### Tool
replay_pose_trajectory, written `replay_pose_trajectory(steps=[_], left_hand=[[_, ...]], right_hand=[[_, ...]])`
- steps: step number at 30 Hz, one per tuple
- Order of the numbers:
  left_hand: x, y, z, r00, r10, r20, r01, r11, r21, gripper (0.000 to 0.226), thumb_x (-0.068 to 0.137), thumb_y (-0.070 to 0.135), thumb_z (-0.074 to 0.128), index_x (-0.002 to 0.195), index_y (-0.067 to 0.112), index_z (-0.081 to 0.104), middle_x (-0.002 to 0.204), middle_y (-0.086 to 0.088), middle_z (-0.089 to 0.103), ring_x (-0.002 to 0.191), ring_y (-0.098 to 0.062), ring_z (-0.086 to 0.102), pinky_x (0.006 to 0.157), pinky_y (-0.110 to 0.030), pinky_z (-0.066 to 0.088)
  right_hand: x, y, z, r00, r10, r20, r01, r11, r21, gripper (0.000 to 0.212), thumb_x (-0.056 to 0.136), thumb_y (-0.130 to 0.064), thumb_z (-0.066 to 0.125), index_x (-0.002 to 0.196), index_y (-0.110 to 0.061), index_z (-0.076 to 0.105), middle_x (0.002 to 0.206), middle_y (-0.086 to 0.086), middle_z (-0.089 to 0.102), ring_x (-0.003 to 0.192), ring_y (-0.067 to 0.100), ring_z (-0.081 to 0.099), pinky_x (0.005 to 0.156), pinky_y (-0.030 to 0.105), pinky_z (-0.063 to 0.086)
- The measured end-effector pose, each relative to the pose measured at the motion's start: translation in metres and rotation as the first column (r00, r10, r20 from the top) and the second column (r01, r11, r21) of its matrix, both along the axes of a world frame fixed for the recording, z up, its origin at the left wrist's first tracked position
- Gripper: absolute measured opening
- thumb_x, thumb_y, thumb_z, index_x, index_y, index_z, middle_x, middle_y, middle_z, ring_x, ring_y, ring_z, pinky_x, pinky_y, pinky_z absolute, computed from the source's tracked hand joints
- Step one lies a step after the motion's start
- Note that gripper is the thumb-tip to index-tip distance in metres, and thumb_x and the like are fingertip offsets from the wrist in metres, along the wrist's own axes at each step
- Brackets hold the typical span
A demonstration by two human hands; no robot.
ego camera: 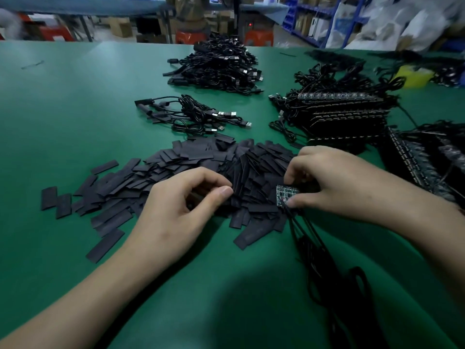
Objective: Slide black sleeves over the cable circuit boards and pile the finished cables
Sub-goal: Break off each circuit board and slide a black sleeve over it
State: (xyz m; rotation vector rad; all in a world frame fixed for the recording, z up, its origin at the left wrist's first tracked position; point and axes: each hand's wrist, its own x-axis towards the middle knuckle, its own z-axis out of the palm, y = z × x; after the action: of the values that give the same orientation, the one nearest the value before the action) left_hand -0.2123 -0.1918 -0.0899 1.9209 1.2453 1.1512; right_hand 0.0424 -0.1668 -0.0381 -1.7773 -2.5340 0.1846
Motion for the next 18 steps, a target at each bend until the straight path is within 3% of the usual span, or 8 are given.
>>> replay_pose_trajectory(steps=[2, 4, 9, 15, 18], left_hand=[[0.000, 0.000, -0.001, 1.000, 0.003, -0.011, -0.003, 1.000, 0.001, 0.016, 0.088, 0.043, 0.063, 0.092, 0.031, 0.072, 0.083, 0.016, 0.072, 0.072, -0.007, 0.066, 0.064, -0.013, 0.047], [0.000, 0.000, -0.002, 1.000, 0.001, -0.024, -0.001, 1.000, 0.007, 0.008, 0.090, 0.036, 0.067, 0.093, 0.031, 0.073, 0.082, 0.016, 0.071, 0.070, -0.006, 0.064, 0.063, -0.011, 0.044], [-0.001, 0.000, -0.001, 0.997, -0.071, 0.015, 0.071, 0.997, -0.014, 0.019, 0.088, 0.044, 0.066, 0.099, 0.032, 0.075, 0.086, 0.014, 0.074, 0.072, -0.004, 0.066, 0.066, -0.014, 0.047], [-0.002, 0.003, 0.001, 0.966, -0.109, 0.236, 0.145, 0.980, -0.140, 0.012, 0.081, 0.031, 0.073, 0.082, 0.019, 0.075, 0.069, 0.006, 0.070, 0.063, -0.003, 0.061, 0.064, -0.015, 0.047], [0.000, 0.002, 0.003, 0.938, -0.071, 0.340, 0.142, 0.972, -0.188, 0.012, 0.075, 0.026, 0.075, 0.078, 0.014, 0.076, 0.063, 0.001, 0.071, 0.058, -0.004, 0.062, 0.060, -0.013, 0.048]], right_hand=[[0.001, 0.001, 0.000, 0.998, -0.015, -0.064, 0.015, 1.000, -0.012, 0.026, 0.080, -0.045, 0.080, 0.094, -0.034, 0.061, 0.094, -0.015, 0.053, 0.090, 0.006, 0.051, 0.080, 0.027, 0.045], [0.000, 0.001, 0.003, 0.974, -0.045, -0.223, 0.033, 0.998, -0.054, 0.022, 0.082, -0.033, 0.082, 0.088, -0.033, 0.061, 0.088, -0.011, 0.061, 0.081, 0.008, 0.058, 0.071, 0.023, 0.047], [-0.026, -0.004, 0.007, 0.723, -0.048, -0.689, -0.142, 0.966, -0.216, 0.016, 0.082, -0.014, 0.083, 0.087, -0.023, 0.070, 0.074, -0.007, 0.068, 0.064, 0.008, 0.059, 0.065, 0.025, 0.052], [-0.056, -0.015, -0.021, 0.454, -0.147, -0.879, -0.135, 0.964, -0.231, 0.014, 0.084, -0.013, 0.081, 0.093, -0.016, 0.071, 0.077, 0.002, 0.070, 0.067, 0.012, 0.060, 0.066, 0.025, 0.050], [-0.057, -0.019, -0.031, 0.408, -0.186, -0.894, -0.133, 0.957, -0.260, 0.009, 0.087, -0.017, 0.077, 0.088, -0.009, 0.072, 0.083, 0.010, 0.076, 0.072, 0.017, 0.065, 0.071, 0.030, 0.052]])
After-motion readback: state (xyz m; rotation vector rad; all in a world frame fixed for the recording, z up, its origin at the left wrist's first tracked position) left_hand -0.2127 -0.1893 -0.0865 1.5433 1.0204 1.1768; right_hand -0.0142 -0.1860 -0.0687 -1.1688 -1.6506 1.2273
